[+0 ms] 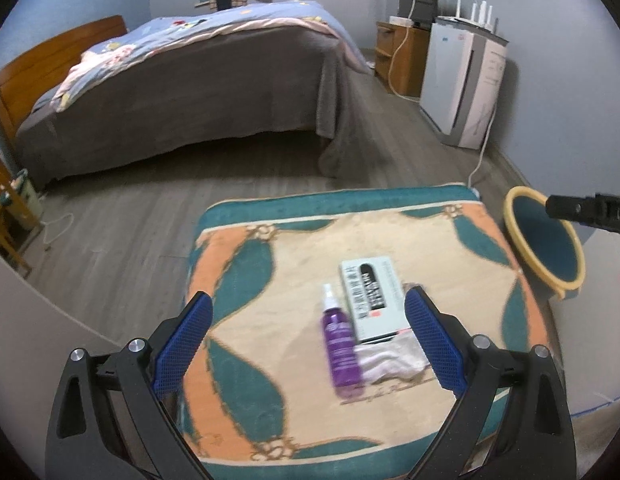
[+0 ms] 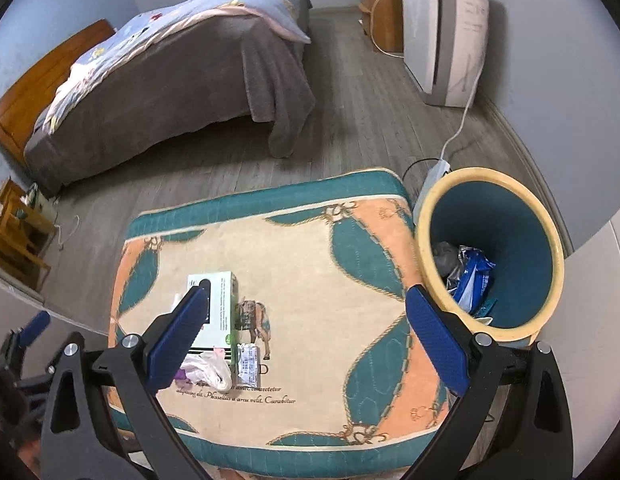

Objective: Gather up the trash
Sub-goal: 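Move both open grippers back over the items on the mattress, then grasp the purple spray bottle with the left gripper while the right gripper grasps the white tissue, then carry the spray bottle and tissue with both grippers over the bin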

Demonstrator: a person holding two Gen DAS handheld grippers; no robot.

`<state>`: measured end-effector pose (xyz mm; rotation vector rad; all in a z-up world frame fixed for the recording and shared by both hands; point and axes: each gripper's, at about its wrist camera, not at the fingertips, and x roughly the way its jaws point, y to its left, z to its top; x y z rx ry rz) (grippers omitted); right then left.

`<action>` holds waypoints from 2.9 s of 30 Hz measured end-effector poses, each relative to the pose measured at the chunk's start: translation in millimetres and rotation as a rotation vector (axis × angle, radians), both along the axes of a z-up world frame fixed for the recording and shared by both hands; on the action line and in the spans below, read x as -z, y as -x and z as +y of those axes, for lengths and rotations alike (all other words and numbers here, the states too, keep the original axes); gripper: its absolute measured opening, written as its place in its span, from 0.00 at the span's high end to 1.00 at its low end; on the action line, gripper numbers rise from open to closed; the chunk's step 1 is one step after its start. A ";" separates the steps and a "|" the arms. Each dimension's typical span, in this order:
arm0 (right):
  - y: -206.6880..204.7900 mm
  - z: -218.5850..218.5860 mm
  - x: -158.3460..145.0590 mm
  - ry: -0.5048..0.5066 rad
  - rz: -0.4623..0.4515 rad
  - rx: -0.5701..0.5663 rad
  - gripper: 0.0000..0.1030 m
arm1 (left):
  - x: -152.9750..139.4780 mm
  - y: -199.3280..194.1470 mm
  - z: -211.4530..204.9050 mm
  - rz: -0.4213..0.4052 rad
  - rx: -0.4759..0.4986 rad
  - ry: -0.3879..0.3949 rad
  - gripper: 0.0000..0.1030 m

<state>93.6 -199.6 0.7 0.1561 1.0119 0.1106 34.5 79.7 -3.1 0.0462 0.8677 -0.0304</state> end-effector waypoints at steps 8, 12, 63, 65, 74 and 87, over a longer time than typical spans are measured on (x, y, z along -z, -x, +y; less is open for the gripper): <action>-0.7 27.3 29.7 0.049 0.019 -0.046 0.06 | 18.8 -7.0 19.4 0.051 -0.015 -0.028 0.07; -6.5 34.0 50.4 0.070 0.069 -0.059 0.06 | 32.7 -16.4 29.2 0.099 -0.038 -0.011 0.07; -8.9 112.7 131.5 -0.070 0.366 -0.393 0.96 | 152.2 -58.4 18.7 0.406 0.070 -0.010 0.68; -10.0 109.6 122.3 -0.083 0.346 -0.391 0.96 | 147.1 -59.7 18.6 0.389 0.063 -0.004 0.68; -9.9 89.3 70.2 -0.094 0.218 -0.344 0.96 | 108.4 -57.0 18.7 0.253 0.026 0.044 0.68; -19.0 13.8 28.9 -0.048 0.092 -0.169 0.96 | 52.5 -46.6 -67.0 0.111 0.198 0.037 0.68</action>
